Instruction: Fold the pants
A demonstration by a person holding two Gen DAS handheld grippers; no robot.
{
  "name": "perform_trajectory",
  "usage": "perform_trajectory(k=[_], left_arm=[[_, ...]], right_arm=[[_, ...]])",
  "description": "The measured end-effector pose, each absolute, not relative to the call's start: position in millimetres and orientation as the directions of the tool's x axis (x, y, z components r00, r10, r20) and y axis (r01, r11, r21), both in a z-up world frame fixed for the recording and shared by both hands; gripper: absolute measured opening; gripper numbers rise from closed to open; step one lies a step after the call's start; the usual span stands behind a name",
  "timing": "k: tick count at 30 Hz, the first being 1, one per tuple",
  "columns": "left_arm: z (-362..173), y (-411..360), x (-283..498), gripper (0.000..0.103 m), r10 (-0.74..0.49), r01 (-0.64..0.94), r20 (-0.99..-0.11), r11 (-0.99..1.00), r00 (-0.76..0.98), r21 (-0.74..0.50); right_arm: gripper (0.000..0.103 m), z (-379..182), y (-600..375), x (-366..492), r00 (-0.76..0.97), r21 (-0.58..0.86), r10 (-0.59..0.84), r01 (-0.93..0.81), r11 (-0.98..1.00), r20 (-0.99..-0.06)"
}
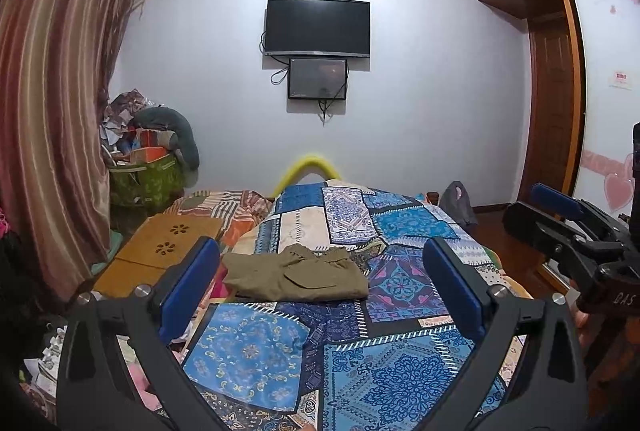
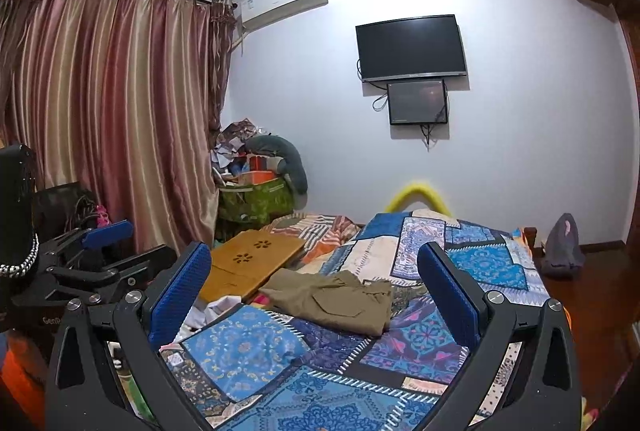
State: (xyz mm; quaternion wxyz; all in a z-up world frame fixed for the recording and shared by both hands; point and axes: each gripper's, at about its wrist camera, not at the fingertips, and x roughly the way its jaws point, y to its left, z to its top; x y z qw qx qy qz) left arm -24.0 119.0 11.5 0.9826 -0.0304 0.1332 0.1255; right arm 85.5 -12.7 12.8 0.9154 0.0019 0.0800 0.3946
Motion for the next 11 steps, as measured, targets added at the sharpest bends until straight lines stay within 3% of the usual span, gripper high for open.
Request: perform_trajectory(k=[11], left_arm=[[9.2, 115.7, -18.6, 0.103, 0.222, -0.236, -0.280, 0.971, 0.934, -0.019]], right_arm=[[0.103, 10.2, -14.4, 89.5, 0.677, 0.081, 0.720, -0.718, 0.692, -0.152]])
